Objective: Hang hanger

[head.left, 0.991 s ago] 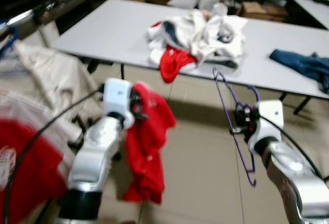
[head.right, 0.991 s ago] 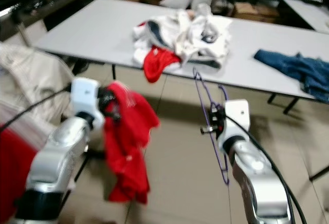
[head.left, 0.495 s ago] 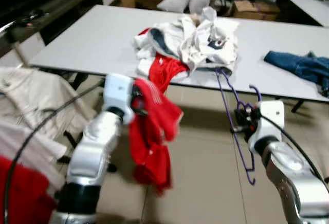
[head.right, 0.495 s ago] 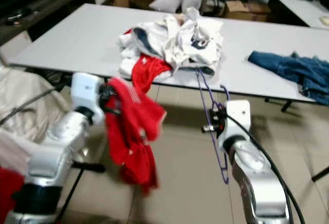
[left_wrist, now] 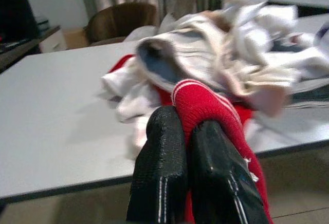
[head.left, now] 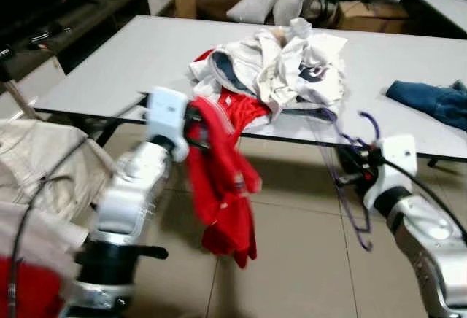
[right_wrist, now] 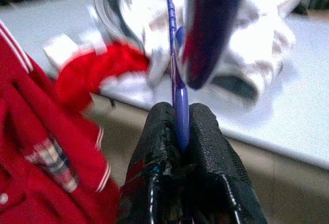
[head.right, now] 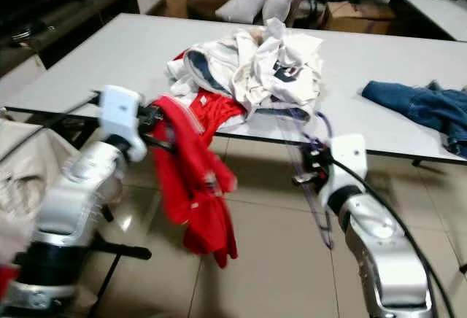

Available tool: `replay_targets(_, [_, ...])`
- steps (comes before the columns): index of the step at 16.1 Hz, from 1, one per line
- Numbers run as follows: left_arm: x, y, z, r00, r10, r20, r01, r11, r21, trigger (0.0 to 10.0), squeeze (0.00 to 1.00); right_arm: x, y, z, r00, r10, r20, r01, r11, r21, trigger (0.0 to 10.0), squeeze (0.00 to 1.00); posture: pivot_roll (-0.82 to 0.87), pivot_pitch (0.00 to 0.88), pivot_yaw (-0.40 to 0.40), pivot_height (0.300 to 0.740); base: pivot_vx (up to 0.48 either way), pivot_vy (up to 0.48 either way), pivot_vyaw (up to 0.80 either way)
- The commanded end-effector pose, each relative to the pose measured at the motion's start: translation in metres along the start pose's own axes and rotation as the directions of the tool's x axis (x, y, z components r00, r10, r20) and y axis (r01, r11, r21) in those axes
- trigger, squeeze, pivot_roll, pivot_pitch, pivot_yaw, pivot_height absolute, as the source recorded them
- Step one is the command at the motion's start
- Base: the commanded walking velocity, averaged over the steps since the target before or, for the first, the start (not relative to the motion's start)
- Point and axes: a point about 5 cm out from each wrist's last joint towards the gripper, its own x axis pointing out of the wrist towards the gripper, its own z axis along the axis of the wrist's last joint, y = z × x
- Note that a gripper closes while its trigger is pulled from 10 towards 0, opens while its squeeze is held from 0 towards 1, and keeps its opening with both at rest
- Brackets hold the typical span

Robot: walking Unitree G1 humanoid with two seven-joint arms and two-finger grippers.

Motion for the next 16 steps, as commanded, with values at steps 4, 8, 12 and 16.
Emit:
replay_targets(4, [0.018,0.01,0.067,0.983,-0.102,0.152,0.097,0.995,0.038,10.0,0.0,-0.036,0.009,0.042,0.863,0.502,0.059,-0.497,0.864,-0.088,10.0,0.0,0.08,0.0,0.01,0.74,0.388,0.0,0.0])
replay_targets(8, [0.029,0.029,0.095,0.975,-0.116,0.187,0.1,0.991,0.088,10.0,0.0,-0.05,0.005,0.033,0.725,0.68,-0.106,-0.688,0.718,-0.104,10.0,0.0,0.1,0.0,-0.01,0.74,0.378,0.0,0.0])
replay_targets(12, [0.039,0.028,0.118,0.961,-0.169,0.22,0.144,0.982,0.124,10.0,0.0,-0.049,0.011,0.023,0.648,0.732,-0.211,-0.759,0.644,-0.099,10.0,0.0,0.09,0.0,-0.014,0.74,0.38,0.0,0.0])
replay_targets(16, [0.038,0.006,0.153,0.905,-0.278,0.323,0.256,0.96,0.111,10.0,0.0,-0.033,0.023,0.028,0.641,0.744,-0.187,-0.767,0.626,-0.139,10.0,0.0,0.09,0.0,-0.013,0.74,0.382,0.0,0.0])
